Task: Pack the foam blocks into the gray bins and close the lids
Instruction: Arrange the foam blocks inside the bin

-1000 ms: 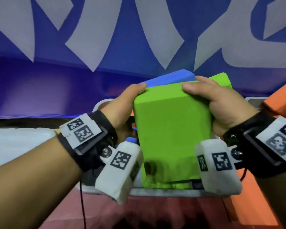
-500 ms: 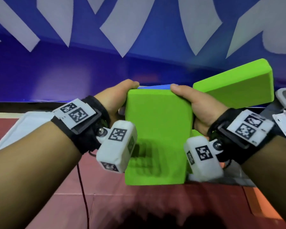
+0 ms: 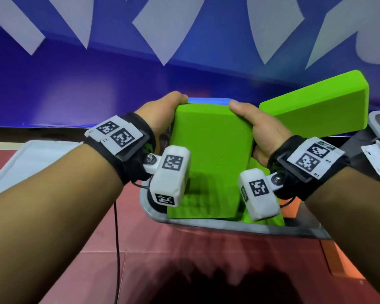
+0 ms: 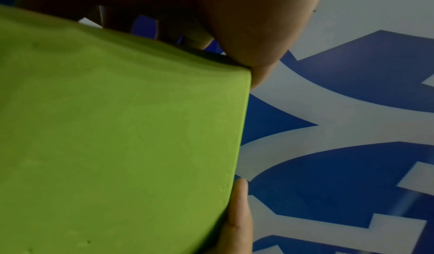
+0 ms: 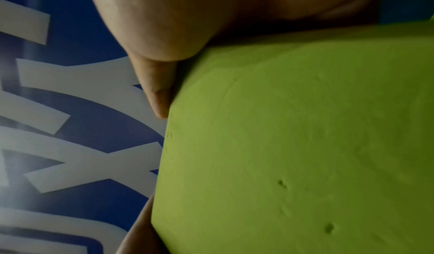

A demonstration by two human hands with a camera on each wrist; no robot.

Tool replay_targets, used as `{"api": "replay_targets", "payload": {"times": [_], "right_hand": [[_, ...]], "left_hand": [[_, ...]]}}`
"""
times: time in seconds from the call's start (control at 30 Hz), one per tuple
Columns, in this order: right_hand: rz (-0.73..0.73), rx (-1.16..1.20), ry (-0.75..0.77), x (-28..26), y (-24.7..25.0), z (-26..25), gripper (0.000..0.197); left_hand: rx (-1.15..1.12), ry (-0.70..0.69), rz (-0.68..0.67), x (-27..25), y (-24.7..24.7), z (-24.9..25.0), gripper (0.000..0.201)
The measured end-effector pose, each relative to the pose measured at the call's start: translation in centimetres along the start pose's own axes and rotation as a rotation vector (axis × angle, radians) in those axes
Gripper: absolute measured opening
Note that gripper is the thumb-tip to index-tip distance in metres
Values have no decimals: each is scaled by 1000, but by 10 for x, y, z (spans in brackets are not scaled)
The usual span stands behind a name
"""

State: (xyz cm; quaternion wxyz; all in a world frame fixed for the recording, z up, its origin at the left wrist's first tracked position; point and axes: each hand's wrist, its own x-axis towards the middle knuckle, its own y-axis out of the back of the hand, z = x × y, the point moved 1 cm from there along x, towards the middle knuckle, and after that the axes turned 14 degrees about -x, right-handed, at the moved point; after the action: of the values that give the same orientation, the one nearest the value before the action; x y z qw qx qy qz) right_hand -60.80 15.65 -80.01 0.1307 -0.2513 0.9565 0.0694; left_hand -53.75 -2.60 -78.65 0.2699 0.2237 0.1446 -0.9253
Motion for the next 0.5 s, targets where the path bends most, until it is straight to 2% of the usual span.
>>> {"api": "replay_targets", "payload": {"times": [0.13,0.27,0.33,0.43,0.5], "right_hand": [[-33,-9,-4,5,3,4,24],[-40,59,-64,11,1,13,28],[5,91,-65,15,1,16,28],[80,85,-42,22,-1,19,52],[116,46,-12,26,-1,20,56]], "left_hand": [[-15,8,8,3,-1,-4,42],[-37,34,12,7,-4,-9,64],[-33,36,35,13,-4,-11,72],[-47,27,43,17,-4,-14,69],[-62,27,47,18,-6,-15,62]]}}
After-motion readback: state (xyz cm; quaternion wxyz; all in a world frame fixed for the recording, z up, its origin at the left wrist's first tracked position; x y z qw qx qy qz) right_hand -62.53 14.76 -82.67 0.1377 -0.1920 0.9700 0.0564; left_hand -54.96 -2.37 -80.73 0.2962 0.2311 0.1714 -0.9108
